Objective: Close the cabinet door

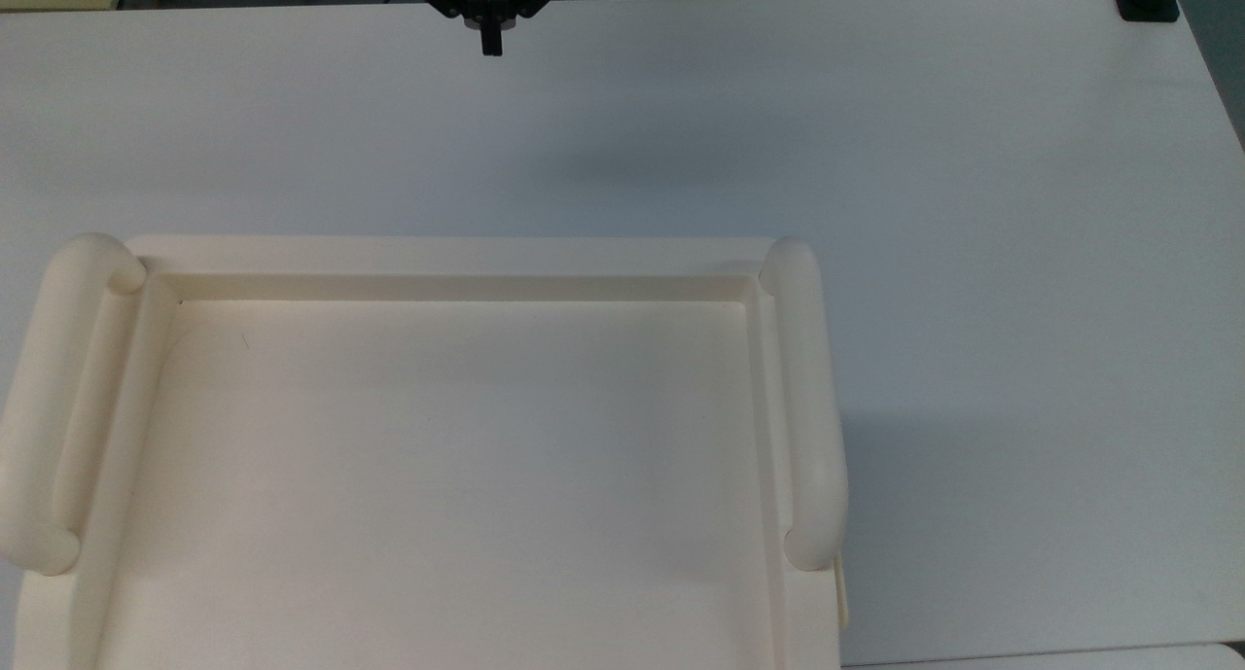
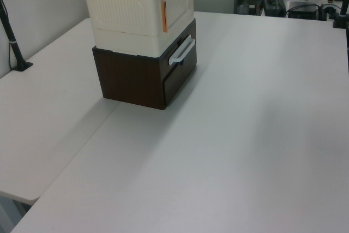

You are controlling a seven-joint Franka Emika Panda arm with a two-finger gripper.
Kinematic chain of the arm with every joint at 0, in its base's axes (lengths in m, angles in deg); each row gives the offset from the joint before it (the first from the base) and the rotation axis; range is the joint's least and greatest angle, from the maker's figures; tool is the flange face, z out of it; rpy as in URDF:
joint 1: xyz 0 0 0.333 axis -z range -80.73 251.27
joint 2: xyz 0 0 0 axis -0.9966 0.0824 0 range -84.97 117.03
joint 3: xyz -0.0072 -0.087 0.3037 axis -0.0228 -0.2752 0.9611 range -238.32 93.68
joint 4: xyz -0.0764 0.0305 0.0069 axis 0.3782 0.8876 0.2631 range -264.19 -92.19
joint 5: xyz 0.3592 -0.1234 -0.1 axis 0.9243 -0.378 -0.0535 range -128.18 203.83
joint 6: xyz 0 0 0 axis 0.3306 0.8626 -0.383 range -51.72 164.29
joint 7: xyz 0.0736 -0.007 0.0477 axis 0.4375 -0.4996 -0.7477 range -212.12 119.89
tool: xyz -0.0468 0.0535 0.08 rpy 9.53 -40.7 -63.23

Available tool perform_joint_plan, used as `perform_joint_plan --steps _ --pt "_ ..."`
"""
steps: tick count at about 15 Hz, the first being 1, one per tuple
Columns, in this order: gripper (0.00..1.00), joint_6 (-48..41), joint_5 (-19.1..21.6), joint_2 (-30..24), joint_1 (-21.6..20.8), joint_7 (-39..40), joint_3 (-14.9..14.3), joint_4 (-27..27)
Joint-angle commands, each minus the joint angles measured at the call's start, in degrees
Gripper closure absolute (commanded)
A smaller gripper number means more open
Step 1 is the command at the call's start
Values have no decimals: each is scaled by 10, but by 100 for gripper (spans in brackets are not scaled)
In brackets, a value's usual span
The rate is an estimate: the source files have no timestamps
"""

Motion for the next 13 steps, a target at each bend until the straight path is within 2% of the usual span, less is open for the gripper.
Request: perform_joint_plan --steps 1,2,4,5,6,13 --pt "64 -4 -3 -27 -28 -12 -32 -38" --pt "43 -4 -3 -27 -27 -12 -32 -36" --pt "22 0 -4 -23 -23 -12 -33 -34" --pt "5 0 -4 -23 -23 -12 -33 -34" --pt "0 1 -5 -22 -23 -12 -33 -34" --pt "0 -1 -4 -28 -6 -19 -33 -32"
